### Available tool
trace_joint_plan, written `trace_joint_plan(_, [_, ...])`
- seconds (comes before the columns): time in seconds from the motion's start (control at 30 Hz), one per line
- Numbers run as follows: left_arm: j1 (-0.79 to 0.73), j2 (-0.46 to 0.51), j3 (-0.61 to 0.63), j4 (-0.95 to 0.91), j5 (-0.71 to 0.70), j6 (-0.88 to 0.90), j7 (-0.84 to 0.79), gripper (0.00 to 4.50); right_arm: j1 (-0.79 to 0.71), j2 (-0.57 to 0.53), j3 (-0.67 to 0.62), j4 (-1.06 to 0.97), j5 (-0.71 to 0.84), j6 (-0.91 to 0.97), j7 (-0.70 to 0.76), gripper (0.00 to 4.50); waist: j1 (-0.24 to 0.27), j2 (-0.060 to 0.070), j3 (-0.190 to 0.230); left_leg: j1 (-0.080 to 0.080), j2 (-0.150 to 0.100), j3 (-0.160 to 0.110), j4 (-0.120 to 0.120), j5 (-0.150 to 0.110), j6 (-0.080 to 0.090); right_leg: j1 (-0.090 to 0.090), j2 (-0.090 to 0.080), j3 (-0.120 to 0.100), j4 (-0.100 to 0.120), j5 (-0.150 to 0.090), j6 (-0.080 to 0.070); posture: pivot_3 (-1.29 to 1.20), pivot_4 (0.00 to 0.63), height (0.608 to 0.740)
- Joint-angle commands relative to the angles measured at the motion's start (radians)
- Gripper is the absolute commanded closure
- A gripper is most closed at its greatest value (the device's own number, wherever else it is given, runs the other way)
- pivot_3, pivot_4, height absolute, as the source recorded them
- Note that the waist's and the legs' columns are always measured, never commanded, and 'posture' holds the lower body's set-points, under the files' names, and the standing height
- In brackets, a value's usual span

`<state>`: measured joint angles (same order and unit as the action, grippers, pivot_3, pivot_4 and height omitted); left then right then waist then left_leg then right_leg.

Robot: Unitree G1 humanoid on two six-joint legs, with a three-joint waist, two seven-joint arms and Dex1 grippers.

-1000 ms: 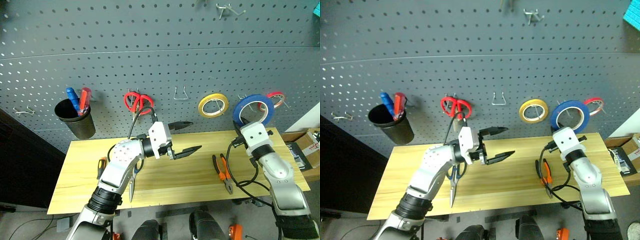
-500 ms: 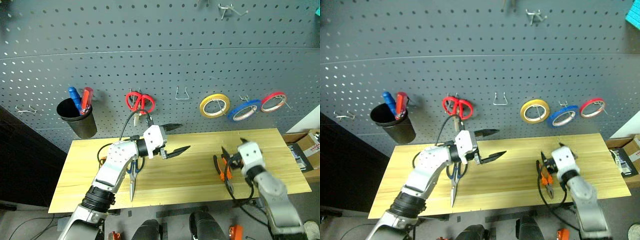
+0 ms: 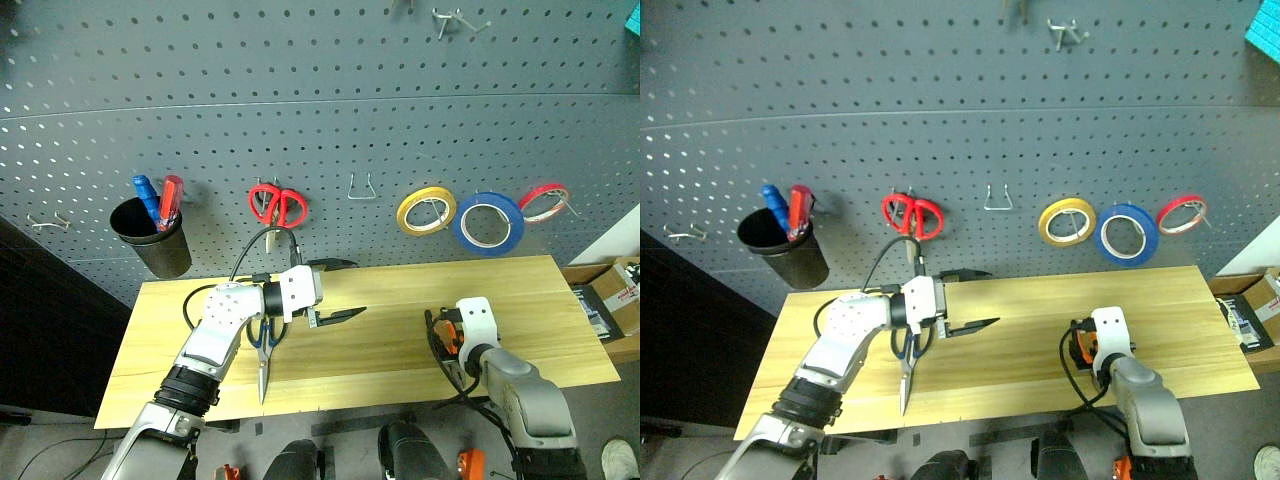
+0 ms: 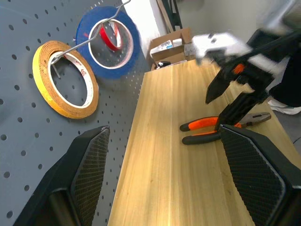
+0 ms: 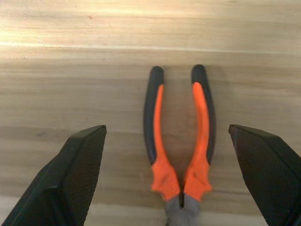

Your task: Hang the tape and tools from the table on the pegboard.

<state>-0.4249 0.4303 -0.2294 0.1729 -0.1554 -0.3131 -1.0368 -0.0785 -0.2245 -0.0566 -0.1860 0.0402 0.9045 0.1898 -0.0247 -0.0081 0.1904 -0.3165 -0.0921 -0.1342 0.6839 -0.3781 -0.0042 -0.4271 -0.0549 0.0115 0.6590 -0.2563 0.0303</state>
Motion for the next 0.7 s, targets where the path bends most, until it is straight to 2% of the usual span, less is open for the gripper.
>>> trace_joint_plan(0.03, [-0.005,-0.011,0.024,-0.021,-0.029,0.02,0.016,0.54,-0.041,-0.028,0.003,0.087,-0.022,-0.032,-0.012,0.01,0.0,0.0,0.0,0.0,0.0,0.0,0.0,0.0,0.0,0.0,0.0,0.0,0.0,0.0,0.0,-0.02,0.17,0.74])
trace_joint_plan(0.43, [0.005,-0.004,0.027,-0.028,-0.017,0.009,0.025,0.54,-0.117,-0.027,-0.024,0.207,0.037,-0.015,0.019,0.01,-0.002,-0.002,-0.006,-0.001,0.0,0.0,0.006,0.0,0.0,-0.001,0.0,0.0,0.004,0.0,0.0,0.0,0.158,0.74])
trace_joint_plan(0.57, [0.006,-0.002,0.028,-0.033,-0.017,0.008,0.034,0.54,-0.115,-0.042,-0.03,0.119,0.031,-0.013,-0.001,0.01,-0.001,-0.002,-0.006,-0.005,0.0,-0.001,0.01,0.0,0.0,-0.003,0.0,0.0,0.005,0.001,0.001,0.0,0.155,0.74])
trace_joint_plan(0.7, [0.007,-0.002,0.031,-0.039,-0.017,0.01,0.042,0.54,-0.07,-0.044,-0.022,-0.051,0.03,0.039,-0.015,0.01,-0.001,-0.001,-0.008,-0.014,-0.001,0.001,0.013,0.0,0.0,-0.013,0.0,0.001,0.008,0.003,0.001,0.01,0.153,0.74])
